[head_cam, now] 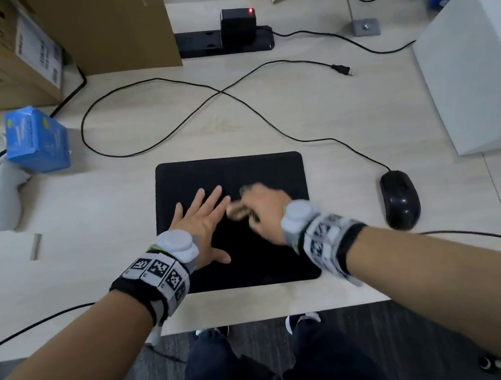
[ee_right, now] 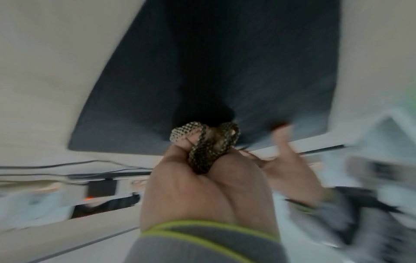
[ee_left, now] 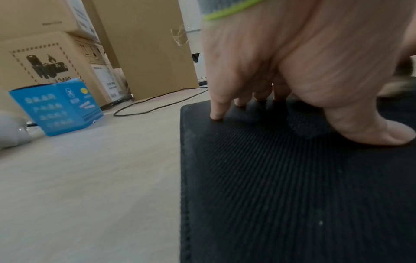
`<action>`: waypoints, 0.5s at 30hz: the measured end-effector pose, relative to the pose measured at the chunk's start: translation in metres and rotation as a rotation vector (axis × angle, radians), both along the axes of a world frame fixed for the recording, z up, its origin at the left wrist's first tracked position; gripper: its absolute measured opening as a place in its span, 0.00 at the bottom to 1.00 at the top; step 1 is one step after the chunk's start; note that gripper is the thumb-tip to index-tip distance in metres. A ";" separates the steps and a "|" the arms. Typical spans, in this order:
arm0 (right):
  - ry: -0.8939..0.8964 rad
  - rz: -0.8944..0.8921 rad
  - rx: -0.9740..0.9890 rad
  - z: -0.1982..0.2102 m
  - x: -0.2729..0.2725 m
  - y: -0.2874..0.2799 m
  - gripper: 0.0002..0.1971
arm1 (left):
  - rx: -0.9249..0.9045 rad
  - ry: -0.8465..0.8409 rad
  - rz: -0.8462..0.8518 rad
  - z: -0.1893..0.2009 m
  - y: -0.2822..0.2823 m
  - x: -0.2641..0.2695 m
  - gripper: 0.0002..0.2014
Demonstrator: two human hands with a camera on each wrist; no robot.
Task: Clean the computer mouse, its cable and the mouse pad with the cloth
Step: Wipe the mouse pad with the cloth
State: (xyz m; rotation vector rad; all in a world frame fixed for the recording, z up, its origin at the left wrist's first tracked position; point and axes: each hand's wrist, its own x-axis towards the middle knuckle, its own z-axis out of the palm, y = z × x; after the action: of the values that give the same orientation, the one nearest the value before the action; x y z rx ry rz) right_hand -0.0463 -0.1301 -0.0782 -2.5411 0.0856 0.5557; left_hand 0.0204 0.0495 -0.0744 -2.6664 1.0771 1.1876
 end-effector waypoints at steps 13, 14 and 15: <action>-0.197 -0.130 0.036 0.035 0.031 -0.052 0.13 | 0.092 -0.081 -0.060 0.007 0.009 0.005 0.62; -0.178 -0.144 0.010 0.033 0.045 -0.057 0.17 | 0.085 -0.084 -0.060 0.008 0.003 0.005 0.63; -0.132 -0.140 -0.025 0.026 0.056 -0.060 0.21 | 0.081 -0.079 -0.058 0.009 -0.004 0.005 0.63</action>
State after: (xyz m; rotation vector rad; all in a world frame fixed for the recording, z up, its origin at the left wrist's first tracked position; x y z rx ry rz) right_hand 0.0096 -0.1896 -0.0518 -2.5645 0.2223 0.3333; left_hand 0.0254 0.0457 -0.0658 -2.5794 1.0638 1.0814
